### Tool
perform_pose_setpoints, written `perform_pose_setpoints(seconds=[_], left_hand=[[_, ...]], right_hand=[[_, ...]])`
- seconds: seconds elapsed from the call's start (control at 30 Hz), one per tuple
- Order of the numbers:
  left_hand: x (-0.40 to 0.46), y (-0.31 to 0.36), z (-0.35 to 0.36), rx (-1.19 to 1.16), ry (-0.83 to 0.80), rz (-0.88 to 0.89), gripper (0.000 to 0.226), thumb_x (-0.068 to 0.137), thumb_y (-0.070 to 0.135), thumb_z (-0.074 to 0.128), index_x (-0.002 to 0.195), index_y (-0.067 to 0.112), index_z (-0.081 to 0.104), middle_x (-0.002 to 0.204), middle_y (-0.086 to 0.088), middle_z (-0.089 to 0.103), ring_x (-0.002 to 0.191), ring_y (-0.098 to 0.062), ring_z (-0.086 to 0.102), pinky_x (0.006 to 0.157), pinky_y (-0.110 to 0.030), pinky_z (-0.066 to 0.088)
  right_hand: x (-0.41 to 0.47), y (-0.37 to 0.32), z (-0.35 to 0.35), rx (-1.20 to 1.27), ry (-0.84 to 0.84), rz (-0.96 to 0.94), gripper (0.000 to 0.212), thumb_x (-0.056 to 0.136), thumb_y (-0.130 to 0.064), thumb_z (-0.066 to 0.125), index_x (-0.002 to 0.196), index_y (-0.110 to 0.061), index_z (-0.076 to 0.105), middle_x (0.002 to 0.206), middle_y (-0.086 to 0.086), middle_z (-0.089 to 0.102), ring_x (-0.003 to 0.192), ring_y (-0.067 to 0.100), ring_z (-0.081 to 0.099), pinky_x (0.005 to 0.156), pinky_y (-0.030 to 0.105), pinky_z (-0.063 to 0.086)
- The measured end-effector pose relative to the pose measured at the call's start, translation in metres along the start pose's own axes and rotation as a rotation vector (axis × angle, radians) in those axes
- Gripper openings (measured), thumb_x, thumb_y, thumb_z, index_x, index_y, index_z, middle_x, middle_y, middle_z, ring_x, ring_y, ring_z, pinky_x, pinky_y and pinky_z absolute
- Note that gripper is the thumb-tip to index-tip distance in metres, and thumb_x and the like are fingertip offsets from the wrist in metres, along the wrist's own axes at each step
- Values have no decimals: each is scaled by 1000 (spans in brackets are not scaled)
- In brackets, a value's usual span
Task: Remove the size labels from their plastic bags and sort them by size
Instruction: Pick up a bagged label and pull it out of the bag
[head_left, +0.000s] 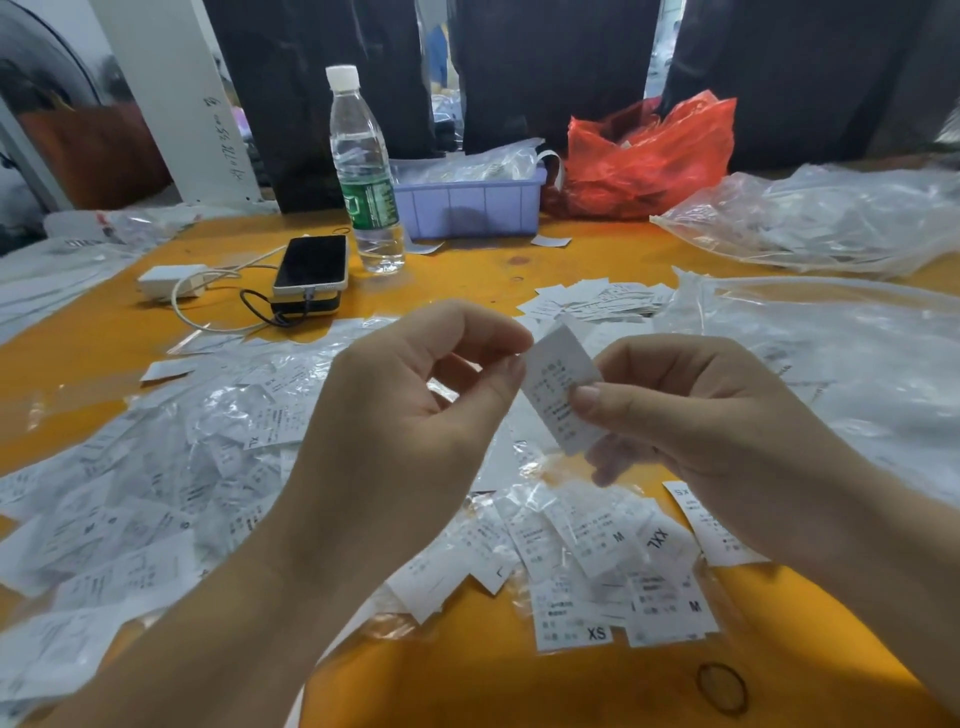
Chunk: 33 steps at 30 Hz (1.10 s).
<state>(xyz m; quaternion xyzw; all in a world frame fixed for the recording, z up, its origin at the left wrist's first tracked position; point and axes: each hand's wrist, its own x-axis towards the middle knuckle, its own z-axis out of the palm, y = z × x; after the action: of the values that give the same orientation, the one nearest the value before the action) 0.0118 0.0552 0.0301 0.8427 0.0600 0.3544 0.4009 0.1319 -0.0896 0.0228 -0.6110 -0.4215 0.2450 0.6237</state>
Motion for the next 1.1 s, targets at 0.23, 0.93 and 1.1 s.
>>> perform_pose_setpoints(seconds=[0.23, 0.93, 1.1], left_hand=[[-3, 4, 0, -13, -125, -19, 11, 85, 33, 59, 87, 37, 69, 86, 22, 66, 85, -4, 61, 56, -14, 50], [-1, 0, 1, -123, -229, -145, 21, 81, 32, 56, 92, 43, 71, 77, 6, 68, 62, -16, 58, 58, -42, 54], [0, -2, 1, -133, -243, -209, 21, 79, 33, 55, 91, 41, 70, 76, 8, 68, 59, -12, 55, 56, -37, 53]], right_hand=[[0, -1, -2, -42, 45, -8, 13, 76, -25, 76, 74, -12, 74, 69, 1, 64, 67, 15, 60, 60, 30, 50], [0, -2, -4, -120, 9, 28, 23, 76, -33, 65, 76, -11, 72, 70, 4, 64, 67, 14, 58, 63, 28, 43], [1, -6, -8, -152, -52, 95, 22, 73, -32, 71, 73, -10, 72, 66, 3, 64, 61, 10, 59, 57, 20, 45]])
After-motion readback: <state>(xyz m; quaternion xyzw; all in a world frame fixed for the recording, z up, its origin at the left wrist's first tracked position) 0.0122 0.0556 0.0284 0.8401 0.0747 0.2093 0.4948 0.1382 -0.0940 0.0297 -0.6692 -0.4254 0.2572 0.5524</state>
